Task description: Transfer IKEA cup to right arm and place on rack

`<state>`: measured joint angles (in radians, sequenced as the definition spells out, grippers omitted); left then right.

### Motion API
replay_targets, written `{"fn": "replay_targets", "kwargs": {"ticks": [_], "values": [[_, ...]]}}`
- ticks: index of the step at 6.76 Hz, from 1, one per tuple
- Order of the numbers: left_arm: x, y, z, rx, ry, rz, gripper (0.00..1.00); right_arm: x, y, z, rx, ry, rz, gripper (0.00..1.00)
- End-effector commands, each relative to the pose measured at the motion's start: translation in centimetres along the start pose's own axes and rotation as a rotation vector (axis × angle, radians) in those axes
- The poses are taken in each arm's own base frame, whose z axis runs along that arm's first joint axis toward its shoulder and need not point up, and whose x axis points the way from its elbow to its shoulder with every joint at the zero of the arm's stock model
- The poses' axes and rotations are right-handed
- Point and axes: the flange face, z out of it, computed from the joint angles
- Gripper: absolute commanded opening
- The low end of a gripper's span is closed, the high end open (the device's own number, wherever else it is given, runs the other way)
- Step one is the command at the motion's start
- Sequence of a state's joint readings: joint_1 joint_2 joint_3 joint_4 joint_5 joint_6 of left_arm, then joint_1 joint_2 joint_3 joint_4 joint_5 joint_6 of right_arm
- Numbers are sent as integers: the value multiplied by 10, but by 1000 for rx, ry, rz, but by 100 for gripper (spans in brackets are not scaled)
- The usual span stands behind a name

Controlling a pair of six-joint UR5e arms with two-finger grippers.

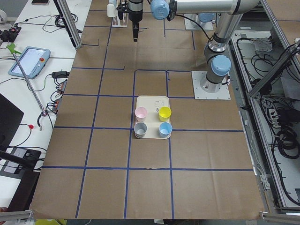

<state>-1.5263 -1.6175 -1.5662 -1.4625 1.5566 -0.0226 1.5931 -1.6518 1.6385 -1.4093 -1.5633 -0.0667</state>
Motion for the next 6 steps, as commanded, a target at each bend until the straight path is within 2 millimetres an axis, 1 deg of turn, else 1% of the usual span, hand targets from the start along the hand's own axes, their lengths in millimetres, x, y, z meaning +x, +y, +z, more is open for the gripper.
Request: {"fn": "replay_targets", "kwargs": {"ticks": [1,2,3,4,6], "values": [[0,-2,0,10,1,1,100,-1,-1,0,1,3,0,100],[0,-2,0,10,1,1,100,0,-1,-2,7,0,3,100],[-1,-2,0,10,1,0,100,1,-4,1,21,1,10,100],[0,-2,-1,12,1,0,100,1,-4,-2,42,4,13,100],[-1,-2,0,10,1,0,100,1,-11,-7,107,2,88,99]]}}
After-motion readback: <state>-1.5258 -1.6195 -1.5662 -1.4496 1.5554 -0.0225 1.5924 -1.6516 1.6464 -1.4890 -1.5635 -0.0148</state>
